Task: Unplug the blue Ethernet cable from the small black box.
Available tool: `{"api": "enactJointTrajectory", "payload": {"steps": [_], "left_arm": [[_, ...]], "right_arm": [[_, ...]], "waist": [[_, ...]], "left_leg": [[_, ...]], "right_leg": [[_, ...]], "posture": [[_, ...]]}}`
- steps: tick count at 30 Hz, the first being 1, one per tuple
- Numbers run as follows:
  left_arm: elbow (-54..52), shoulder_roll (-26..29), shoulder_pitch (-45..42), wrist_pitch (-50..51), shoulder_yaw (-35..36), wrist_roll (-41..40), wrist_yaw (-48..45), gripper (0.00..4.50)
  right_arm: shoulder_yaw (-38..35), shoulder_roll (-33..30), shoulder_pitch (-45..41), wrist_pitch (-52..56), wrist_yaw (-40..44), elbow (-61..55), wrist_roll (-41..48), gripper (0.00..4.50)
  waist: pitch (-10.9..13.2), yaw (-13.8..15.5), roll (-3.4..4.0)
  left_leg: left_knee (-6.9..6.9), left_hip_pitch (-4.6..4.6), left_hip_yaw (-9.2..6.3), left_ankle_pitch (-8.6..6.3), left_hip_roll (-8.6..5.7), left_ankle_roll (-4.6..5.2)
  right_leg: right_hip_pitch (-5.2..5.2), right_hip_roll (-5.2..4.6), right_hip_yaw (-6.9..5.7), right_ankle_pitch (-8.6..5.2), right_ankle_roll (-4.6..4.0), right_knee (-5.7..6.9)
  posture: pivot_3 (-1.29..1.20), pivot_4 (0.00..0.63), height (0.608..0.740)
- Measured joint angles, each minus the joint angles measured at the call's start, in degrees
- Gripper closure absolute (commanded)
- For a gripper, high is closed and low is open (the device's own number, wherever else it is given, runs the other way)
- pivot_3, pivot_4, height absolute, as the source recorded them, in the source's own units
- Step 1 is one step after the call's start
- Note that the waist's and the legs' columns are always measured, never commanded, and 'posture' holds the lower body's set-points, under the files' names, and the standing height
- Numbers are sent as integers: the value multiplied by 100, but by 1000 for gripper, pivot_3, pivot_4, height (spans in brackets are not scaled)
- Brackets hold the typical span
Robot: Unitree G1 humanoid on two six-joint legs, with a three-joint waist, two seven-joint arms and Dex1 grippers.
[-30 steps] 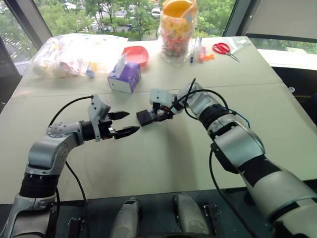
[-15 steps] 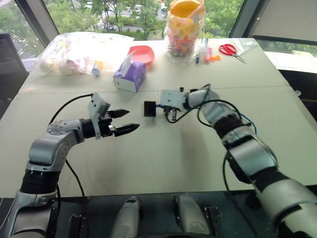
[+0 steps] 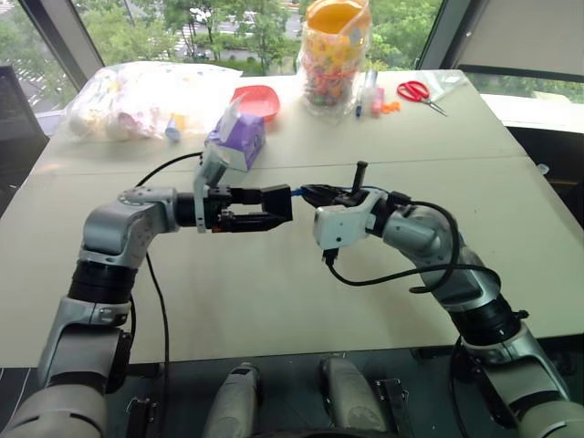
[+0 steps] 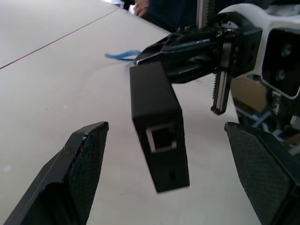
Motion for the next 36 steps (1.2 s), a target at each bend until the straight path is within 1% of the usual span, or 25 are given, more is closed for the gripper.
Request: {"api": "enactJointTrajectory", "payload": {"steps": [2, 3, 4, 5, 10, 11, 17, 19, 20, 22, 25, 26, 27, 28, 30, 32, 36], "left_arm": [[103, -13, -29, -1, 1, 2, -47, 315], [139, -30, -29, -5, 1, 5, -52, 885], [155, -38, -29, -7, 1, 6, -54, 1135], [167, -42, -28, -10, 1, 7, -55, 1652], [215, -12, -22, -26, 9, 122, 6, 3837], [246, 3, -19, -33, 16, 123, -23, 4062], [250, -35, -7, -248, 4, 241, -32, 4054], [261, -15, 13, -323, -12, 299, -98, 4054], [278, 8, 19, -351, -41, 335, -151, 4054], [310, 72, 20, -449, -163, 444, -283, 4054], [325, 244, 34, -860, -364, 659, -683, 4054], [320, 342, 65, -1068, -415, 719, -905, 4054], [320, 417, 88, -1221, -440, 763, -1077, 4054], [323, 475, 111, -1376, -447, 787, -1253, 4054], [323, 470, 100, -1543, -455, 810, -1435, 4054], [341, 457, 36, -1657, -475, 867, -1550, 4054], [347, 438, -66, -1689, -471, 879, -1628, 4054]], "right_arm": [[-1, -38, 14, 19, -2, -4, -57, 4464], [-1, -43, 15, 30, -1, -6, -70, 4500], [-1, -43, 15, 41, 0, -13, -70, 4500], [-1, -43, 13, 69, 2, -20, -70, 4500], [-11, -46, 3, 115, 7, -40, -69, 4500], [2, -51, 2, 113, 19, -84, -71, 4500], [-12, -94, -83, 252, 232, -173, -31, 4500], [-31, -82, -87, 513, 475, -310, 152, 3656], [-65, -43, -87, 747, 640, -426, 364, 3338], [-187, 108, -93, 1542, 1117, -826, 1008, 2280], [-410, -36, -209, 3156, 1985, -1362, 2097, 638], [-525, -180, -292, 3833, 2276, -1475, 2544, 171], [-685, -268, -379, 4438, 2468, -1546, 2931, 11], [-931, -279, -573, 5209, 2613, -1581, 3426, 11], [-1320, -210, -929, 6232, 2665, -1596, 4102, 11], [-1537, -187, -1184, 7173, 2576, -1589, 4624, 11], [-1456, -182, -1230, 8201, 2234, -1375, 5056, 11]], "waist": [[0, 7, 0], [0, 9, 0], [0, 13, 0], [0, 19, 0], [0, 68, 0], [0, 68, -1], [0, 75, -2], [0, 74, -2], [0, 70, -2], [0, 62, -2], [0, 74, -2], [1, 76, -1], [1, 79, -1], [1, 81, -1], [1, 84, -1], [1, 84, -1], [1, 82, -1]], "left_leg": [[-1, 0, 0, 0, 0, 0], [-2, 0, 0, 0, 0, 0], [-2, 1, -1, 0, 0, 0], [-3, 0, 0, 0, 0, 0], [-3, 1, -1, 0, 0, 0], [-3, 0, -1, 0, 0, 0], [-2, 0, -1, 0, 0, 0], [-3, 0, -1, 0, 0, 0], [-4, 0, -2, 0, 0, 0], [-4, 0, -3, 0, 2, 0], [-1, 0, -4, 0, 1, 1], [-1, -1, -4, 0, 1, 1], [-1, -1, -4, -1, 1, 1], [-1, 0, -4, -1, 2, 1], [-2, 0, -5, -1, 3, 1], [-3, 0, -6, -1, 4, 1], [-4, -2, -4, -2, 2, 4]], "right_leg": [[0, 0, 0, 0, 0, 0], [0, 0, 0, 0, -1, 0], [0, 0, 0, 0, -1, 0], [-1, 0, 0, 0, -1, 0], [-1, 0, 0, 0, -1, 0], [-1, 0, 0, 0, -1, -1], [1, -1, 0, 0, -1, -1], [1, -1, 0, 0, -1, -1], [1, -1, 0, 0, -1, -1], [0, 1, 0, 0, -1, 0], [4, -1, -1, 0, -1, -2], [4, -2, -1, 0, -2, -3], [5, -2, -1, 0, -3, -3], [4, -1, -2, 0, -3, -3], [4, -1, -3, -1, -3, -2], [4, -1, -4, -1, -3, -3], [1, -2, -4, 0, -2, -4]], "posture": [[0, 150, 740], [0, 150, 740], [0, 150, 740], [0, 150, 740], [0, 150, 740], [0, 150, 740], [0, 150, 740], [0, 150, 740], [0, 150, 740], [0, 150, 740], [0, 150, 740], [0, 150, 740], [0, 150, 740], [0, 150, 740], [0, 150, 740], [0, 150, 740], [0, 150, 740]]}}
